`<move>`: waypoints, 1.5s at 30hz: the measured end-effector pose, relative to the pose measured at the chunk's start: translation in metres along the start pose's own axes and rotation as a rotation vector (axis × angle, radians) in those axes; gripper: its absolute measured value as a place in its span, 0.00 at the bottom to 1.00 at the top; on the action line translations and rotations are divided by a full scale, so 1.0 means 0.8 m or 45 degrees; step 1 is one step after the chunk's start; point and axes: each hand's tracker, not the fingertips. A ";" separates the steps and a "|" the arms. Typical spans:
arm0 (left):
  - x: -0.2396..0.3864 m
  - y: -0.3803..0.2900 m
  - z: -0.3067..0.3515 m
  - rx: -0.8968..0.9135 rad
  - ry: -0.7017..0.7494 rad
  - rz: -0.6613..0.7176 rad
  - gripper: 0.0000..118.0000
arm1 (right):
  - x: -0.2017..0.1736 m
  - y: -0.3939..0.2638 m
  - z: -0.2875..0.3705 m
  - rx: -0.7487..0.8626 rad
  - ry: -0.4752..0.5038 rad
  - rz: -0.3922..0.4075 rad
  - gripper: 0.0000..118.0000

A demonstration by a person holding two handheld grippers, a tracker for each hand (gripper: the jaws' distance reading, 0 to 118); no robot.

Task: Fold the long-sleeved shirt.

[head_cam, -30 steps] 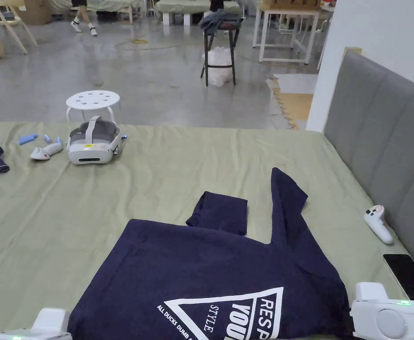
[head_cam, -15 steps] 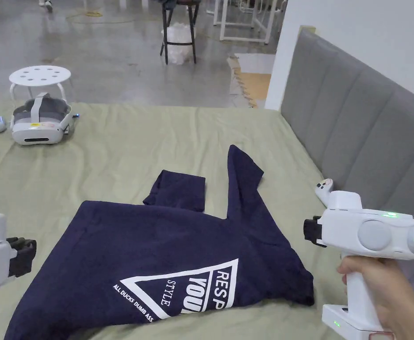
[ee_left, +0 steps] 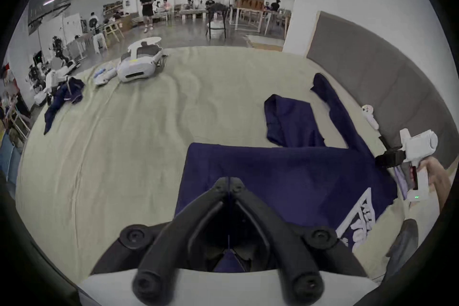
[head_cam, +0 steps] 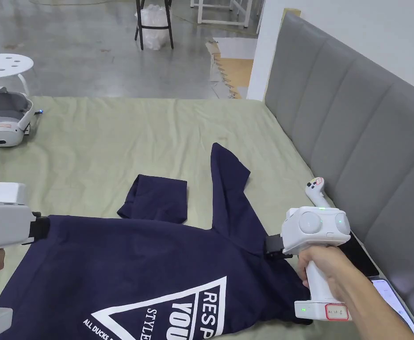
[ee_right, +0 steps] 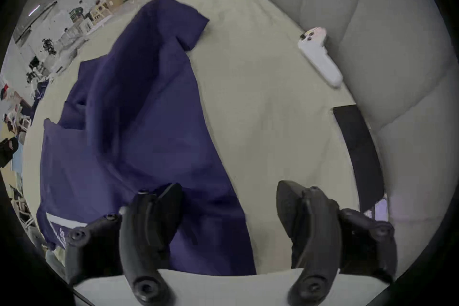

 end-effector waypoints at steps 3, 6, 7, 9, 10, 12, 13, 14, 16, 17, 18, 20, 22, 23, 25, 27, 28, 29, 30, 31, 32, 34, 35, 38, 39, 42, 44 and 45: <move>-0.005 0.016 -0.031 -0.025 0.007 0.007 0.03 | -0.010 0.001 -0.016 -0.073 0.009 0.048 0.55; -0.017 0.028 -0.054 -0.035 -0.018 0.072 0.23 | -0.009 0.003 -0.014 -0.064 0.006 0.053 0.46; -0.021 0.032 -0.061 -0.031 -0.023 0.079 0.45 | -0.008 0.001 -0.012 -0.061 0.034 0.044 0.36; -0.024 0.040 -0.078 -0.037 -0.002 0.064 0.83 | -0.013 -0.003 -0.006 -0.068 0.060 0.061 0.10; -0.021 0.045 -0.084 -0.063 0.018 0.058 0.85 | -0.013 -0.005 -0.006 -0.068 0.123 0.064 0.06; -0.023 0.056 -0.100 -0.089 0.016 0.058 0.84 | -0.019 -0.010 -0.008 -0.062 0.098 0.055 0.06; -0.023 0.058 -0.107 -0.094 0.020 0.058 0.84 | -0.020 -0.011 -0.008 -0.048 0.093 0.083 0.06; -0.023 0.063 -0.116 -0.111 0.024 0.053 0.84 | -0.021 -0.012 -0.007 -0.046 0.091 0.080 0.06; -0.023 0.067 -0.134 -0.159 0.031 0.048 0.84 | -0.022 -0.009 -0.006 -0.049 0.087 0.071 0.06; -0.024 0.066 -0.143 -0.203 0.012 0.049 0.83 | -0.022 -0.009 -0.006 -0.050 0.086 0.082 0.06; -0.025 0.065 -0.152 -0.267 -0.005 0.051 0.80 | -0.022 -0.009 -0.006 -0.052 0.088 0.087 0.06; -0.021 0.052 -0.167 -0.386 -0.006 0.021 0.73 | -0.017 -0.006 -0.010 -0.057 0.098 0.082 0.06; -0.017 0.035 -0.183 -0.465 0.012 -0.050 0.73 | -0.015 -0.006 -0.010 -0.057 0.110 0.084 0.06; -0.010 0.022 -0.184 -0.376 0.050 -0.109 0.73 | -0.014 -0.006 -0.011 -0.055 0.116 0.083 0.06; -0.003 0.020 -0.173 -0.325 0.078 -0.062 0.72 | -0.014 -0.007 -0.010 -0.049 0.123 0.074 0.06; -0.003 0.023 -0.166 -0.322 0.068 -0.071 0.62 | -0.014 -0.007 -0.010 -0.043 0.123 0.067 0.06; -0.001 0.024 -0.160 -0.329 0.056 -0.091 0.52 | -0.014 -0.008 -0.011 -0.040 0.121 0.059 0.06; 0.003 0.025 -0.153 -0.340 0.049 -0.102 0.39 | -0.015 -0.008 -0.011 -0.038 0.118 0.054 0.06; 0.004 0.026 -0.149 -0.349 0.030 -0.112 0.17 | -0.017 -0.008 -0.011 -0.036 0.114 0.054 0.06; 0.007 0.023 -0.146 -0.362 -0.031 -0.126 0.11 | -0.019 -0.008 -0.010 -0.034 0.107 0.057 0.06; 0.011 0.020 -0.141 -0.343 0.017 -0.131 0.11 | -0.019 -0.008 -0.012 -0.033 0.100 0.062 0.06; 0.014 0.017 -0.128 -0.316 0.026 -0.117 0.10 | -0.021 -0.006 -0.010 -0.034 0.088 0.067 0.06; 0.013 0.019 -0.116 -0.283 0.012 -0.070 0.10 | -0.021 -0.004 -0.005 -0.032 0.083 0.078 0.06; 0.003 0.037 -0.058 -0.116 -0.027 0.029 0.10 | -0.029 0.009 0.046 0.081 0.057 0.129 0.06; -0.001 0.045 -0.034 -0.059 -0.054 0.036 0.10 | -0.030 0.018 0.072 0.155 0.076 0.141 0.06; -0.015 0.080 0.049 0.107 -0.139 0.055 0.10 | -0.026 0.059 0.153 0.324 0.218 0.116 0.06; -0.032 0.119 0.089 0.227 -0.079 0.066 0.10 | -0.031 0.095 0.212 0.460 0.227 0.148 0.06; -0.038 0.136 0.113 0.306 -0.074 0.081 0.10 | -0.036 0.115 0.240 0.516 0.223 0.171 0.06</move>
